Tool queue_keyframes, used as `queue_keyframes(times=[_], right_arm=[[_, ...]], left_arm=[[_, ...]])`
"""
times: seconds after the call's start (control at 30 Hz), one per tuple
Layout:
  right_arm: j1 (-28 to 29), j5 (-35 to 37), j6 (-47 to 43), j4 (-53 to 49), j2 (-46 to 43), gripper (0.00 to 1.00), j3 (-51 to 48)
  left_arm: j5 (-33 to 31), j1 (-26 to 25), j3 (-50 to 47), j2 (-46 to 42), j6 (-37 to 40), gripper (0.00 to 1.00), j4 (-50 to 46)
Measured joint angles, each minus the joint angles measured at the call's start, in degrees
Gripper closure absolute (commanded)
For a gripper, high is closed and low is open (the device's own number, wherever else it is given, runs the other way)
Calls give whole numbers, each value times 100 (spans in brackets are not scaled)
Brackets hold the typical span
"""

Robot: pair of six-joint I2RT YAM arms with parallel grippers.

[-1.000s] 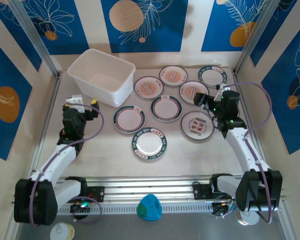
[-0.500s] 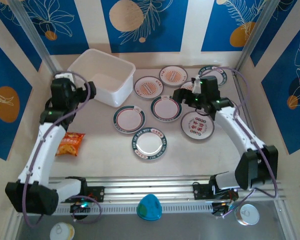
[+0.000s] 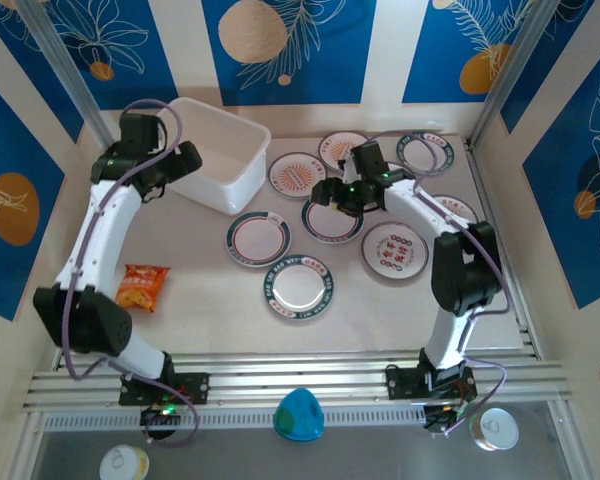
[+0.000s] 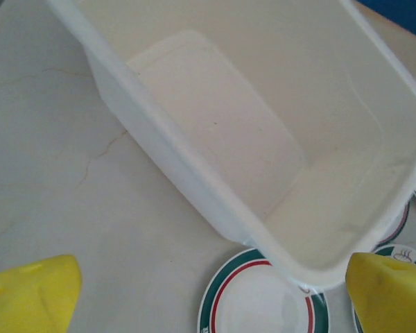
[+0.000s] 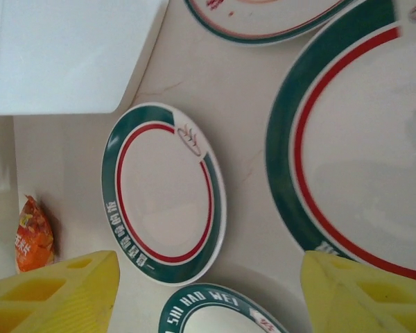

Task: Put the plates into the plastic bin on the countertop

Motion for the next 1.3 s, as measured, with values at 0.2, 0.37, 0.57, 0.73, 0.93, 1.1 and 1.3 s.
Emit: queue_keyframes(times=[0.2,0.37,0.57,0.73,0.93,1.1,1.3], right_arm=[[341,-61,46,-192,284,31,385],[444,-90,85,-313,367,31,437],[479,22,-63,-455,645,36,658],[529,151,-380,-625,1115,37,949],[678,295,-719,-780,1292,38,1027],[807,433,-981,-813,1375,40,1139],[879,605,-1274,-804,1596,40,1220]], left_arm=[[28,2,365,887,-234,13,-122],[175,2,601,1460,-413,22,-162],[341,2,654,1687,-507,31,-164],[433,13,721,1692,-533,42,-164],[455,90,750,1692,-538,48,-168],[555,155,750,1692,-538,55,-164],[601,188,761,1692,-505,65,-166]])
